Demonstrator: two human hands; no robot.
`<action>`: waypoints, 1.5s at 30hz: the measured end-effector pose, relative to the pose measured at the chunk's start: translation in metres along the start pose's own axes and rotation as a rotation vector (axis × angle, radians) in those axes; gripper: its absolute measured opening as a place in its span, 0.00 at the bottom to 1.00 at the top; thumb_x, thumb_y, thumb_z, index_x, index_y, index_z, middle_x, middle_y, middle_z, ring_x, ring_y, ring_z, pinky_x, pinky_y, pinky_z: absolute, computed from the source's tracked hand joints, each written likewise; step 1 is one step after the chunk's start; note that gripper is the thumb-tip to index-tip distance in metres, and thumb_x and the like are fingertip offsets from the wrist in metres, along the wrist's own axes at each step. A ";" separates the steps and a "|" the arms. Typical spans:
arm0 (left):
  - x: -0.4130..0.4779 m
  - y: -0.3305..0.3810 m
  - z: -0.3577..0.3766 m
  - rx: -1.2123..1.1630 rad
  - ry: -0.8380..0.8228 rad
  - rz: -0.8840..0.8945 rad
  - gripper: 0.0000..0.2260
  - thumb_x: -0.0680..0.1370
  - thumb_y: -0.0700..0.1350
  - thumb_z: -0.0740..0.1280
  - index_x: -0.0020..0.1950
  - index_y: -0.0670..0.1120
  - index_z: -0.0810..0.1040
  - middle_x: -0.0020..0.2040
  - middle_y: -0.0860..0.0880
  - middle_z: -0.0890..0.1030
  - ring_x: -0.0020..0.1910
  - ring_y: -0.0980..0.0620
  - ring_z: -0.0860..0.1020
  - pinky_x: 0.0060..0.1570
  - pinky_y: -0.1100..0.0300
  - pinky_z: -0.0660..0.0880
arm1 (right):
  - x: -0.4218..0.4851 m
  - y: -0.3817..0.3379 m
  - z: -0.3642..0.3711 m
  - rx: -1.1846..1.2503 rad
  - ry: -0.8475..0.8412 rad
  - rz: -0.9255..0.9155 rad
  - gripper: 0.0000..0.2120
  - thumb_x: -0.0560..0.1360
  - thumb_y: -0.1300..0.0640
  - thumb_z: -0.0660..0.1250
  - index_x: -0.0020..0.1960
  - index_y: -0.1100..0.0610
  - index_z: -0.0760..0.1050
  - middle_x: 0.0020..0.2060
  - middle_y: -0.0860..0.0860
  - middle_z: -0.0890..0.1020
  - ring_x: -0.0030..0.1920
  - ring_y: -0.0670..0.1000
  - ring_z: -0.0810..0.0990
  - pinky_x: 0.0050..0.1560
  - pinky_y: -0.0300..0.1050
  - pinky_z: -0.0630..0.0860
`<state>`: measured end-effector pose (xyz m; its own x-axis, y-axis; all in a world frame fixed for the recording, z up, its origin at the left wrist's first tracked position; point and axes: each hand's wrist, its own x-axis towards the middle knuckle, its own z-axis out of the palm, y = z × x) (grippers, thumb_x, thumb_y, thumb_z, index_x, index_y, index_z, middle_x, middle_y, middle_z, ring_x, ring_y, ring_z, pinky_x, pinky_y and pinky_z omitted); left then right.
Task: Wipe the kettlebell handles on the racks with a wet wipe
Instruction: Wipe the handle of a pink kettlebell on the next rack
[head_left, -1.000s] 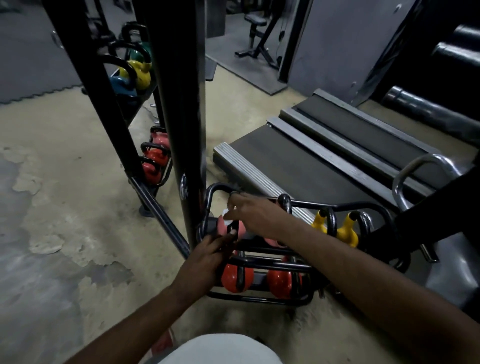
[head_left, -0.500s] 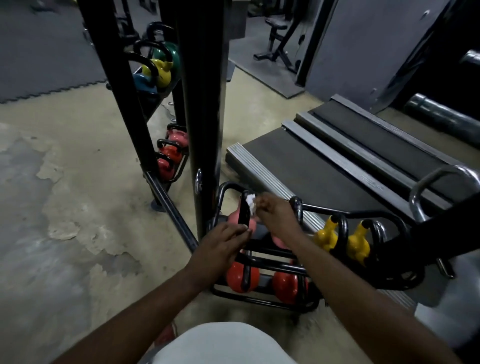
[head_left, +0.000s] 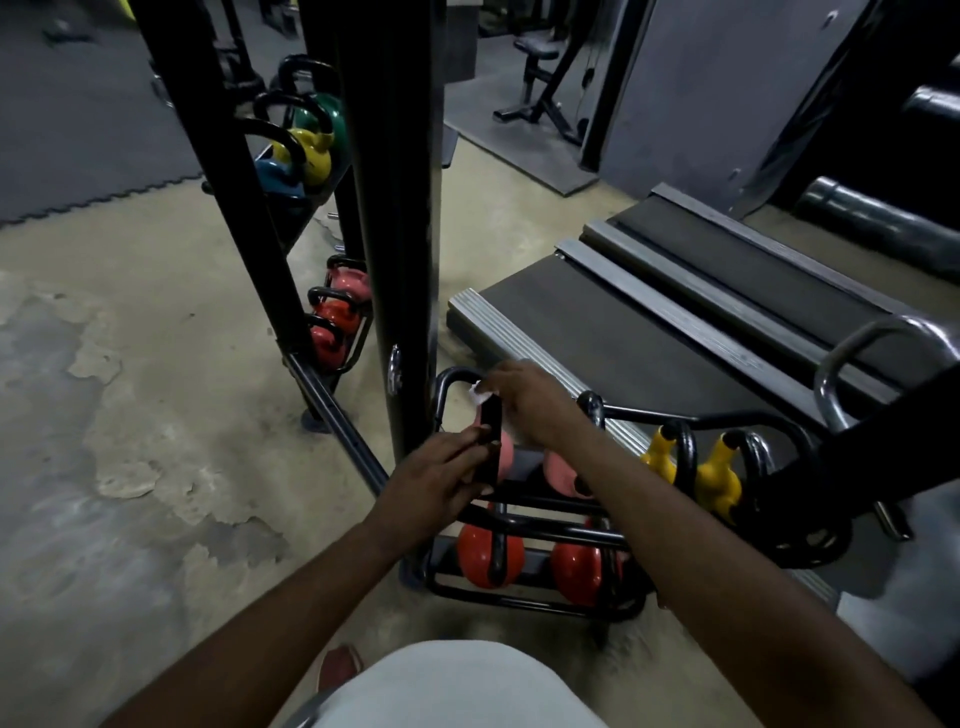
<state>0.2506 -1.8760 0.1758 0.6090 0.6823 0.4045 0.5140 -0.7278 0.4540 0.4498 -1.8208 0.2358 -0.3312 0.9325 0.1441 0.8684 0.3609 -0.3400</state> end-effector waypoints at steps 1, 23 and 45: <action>0.001 0.000 0.000 0.014 -0.008 0.014 0.22 0.74 0.49 0.72 0.66 0.45 0.77 0.67 0.48 0.75 0.60 0.49 0.75 0.57 0.53 0.77 | 0.006 -0.001 -0.007 -0.047 -0.055 -0.029 0.14 0.75 0.62 0.62 0.53 0.53 0.84 0.52 0.52 0.83 0.53 0.55 0.79 0.52 0.45 0.75; 0.031 -0.011 -0.017 0.036 -0.129 0.018 0.28 0.73 0.50 0.73 0.72 0.48 0.73 0.75 0.47 0.68 0.75 0.51 0.64 0.73 0.61 0.58 | -0.013 -0.010 0.030 0.608 0.200 0.633 0.11 0.78 0.52 0.64 0.42 0.52 0.83 0.38 0.48 0.85 0.43 0.49 0.83 0.48 0.49 0.79; 0.012 -0.005 0.010 0.090 -0.021 0.090 0.23 0.78 0.54 0.60 0.70 0.47 0.75 0.73 0.49 0.71 0.74 0.51 0.66 0.66 0.52 0.73 | 0.072 -0.058 -0.034 -0.310 -0.617 0.349 0.16 0.76 0.58 0.64 0.62 0.61 0.77 0.59 0.57 0.80 0.58 0.56 0.80 0.45 0.43 0.73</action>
<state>0.2613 -1.8652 0.1704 0.6674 0.6127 0.4233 0.5080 -0.7902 0.3429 0.3879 -1.7751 0.2980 -0.0860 0.8626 -0.4985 0.9938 0.1095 0.0180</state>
